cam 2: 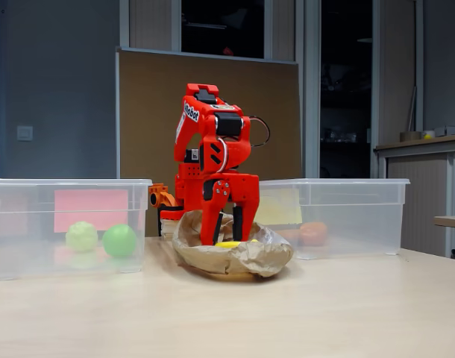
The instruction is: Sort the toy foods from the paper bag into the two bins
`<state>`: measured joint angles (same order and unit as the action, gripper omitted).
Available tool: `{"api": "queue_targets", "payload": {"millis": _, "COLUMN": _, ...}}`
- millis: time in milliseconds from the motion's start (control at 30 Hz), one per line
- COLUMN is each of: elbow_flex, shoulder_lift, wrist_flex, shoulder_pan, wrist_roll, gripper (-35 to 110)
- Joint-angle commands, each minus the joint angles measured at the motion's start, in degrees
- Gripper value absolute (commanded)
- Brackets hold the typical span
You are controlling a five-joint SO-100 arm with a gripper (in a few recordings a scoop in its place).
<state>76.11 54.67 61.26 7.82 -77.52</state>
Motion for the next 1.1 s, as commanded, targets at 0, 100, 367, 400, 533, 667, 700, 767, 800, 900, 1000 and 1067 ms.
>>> {"api": "queue_targets", "payload": {"millis": 0, "elbow_flex": -0.7, "shoulder_lift": 1.58, "wrist_flex": 0.88, "shoulder_pan": 1.23, "wrist_roll": -0.53, "gripper": 8}}
{"api": "queue_targets", "payload": {"millis": 100, "elbow_flex": -1.76, "shoulder_lift": 2.55, "wrist_flex": 2.55, "shoulder_pan": 1.14, "wrist_roll": 0.35, "gripper": 4}}
{"api": "queue_targets", "payload": {"millis": 367, "elbow_flex": -4.57, "shoulder_lift": 4.75, "wrist_flex": 7.03, "shoulder_pan": 1.14, "wrist_roll": 1.23, "gripper": 0}}
{"api": "queue_targets", "payload": {"millis": 400, "elbow_flex": -4.83, "shoulder_lift": 5.19, "wrist_flex": 7.73, "shoulder_pan": 1.14, "wrist_roll": 1.14, "gripper": 0}}
{"api": "queue_targets", "payload": {"millis": 533, "elbow_flex": -7.03, "shoulder_lift": 7.21, "wrist_flex": 12.48, "shoulder_pan": 1.23, "wrist_roll": 1.23, "gripper": 0}}
{"api": "queue_targets", "payload": {"millis": 667, "elbow_flex": -8.88, "shoulder_lift": 11.43, "wrist_flex": 18.63, "shoulder_pan": 0.79, "wrist_roll": 1.23, "gripper": 0}}
{"api": "queue_targets", "payload": {"millis": 700, "elbow_flex": -9.23, "shoulder_lift": 12.83, "wrist_flex": 20.21, "shoulder_pan": 0.62, "wrist_roll": 1.14, "gripper": 0}}
{"api": "queue_targets", "payload": {"millis": 767, "elbow_flex": -9.32, "shoulder_lift": 15.82, "wrist_flex": 22.68, "shoulder_pan": 0.26, "wrist_roll": 1.49, "gripper": 0}}
{"api": "queue_targets", "payload": {"millis": 800, "elbow_flex": -9.05, "shoulder_lift": 17.49, "wrist_flex": 23.73, "shoulder_pan": 0.0, "wrist_roll": 1.58, "gripper": 0}}
{"api": "queue_targets", "payload": {"millis": 900, "elbow_flex": -7.29, "shoulder_lift": 23.38, "wrist_flex": 26.02, "shoulder_pan": -0.79, "wrist_roll": 2.37, "gripper": 0}}
{"api": "queue_targets", "payload": {"millis": 1000, "elbow_flex": -3.78, "shoulder_lift": 30.32, "wrist_flex": 27.77, "shoulder_pan": -1.93, "wrist_roll": 2.64, "gripper": 0}}
{"api": "queue_targets", "payload": {"millis": 1067, "elbow_flex": -0.79, "shoulder_lift": 35.42, "wrist_flex": 28.39, "shoulder_pan": -3.08, "wrist_roll": 3.25, "gripper": 0}}
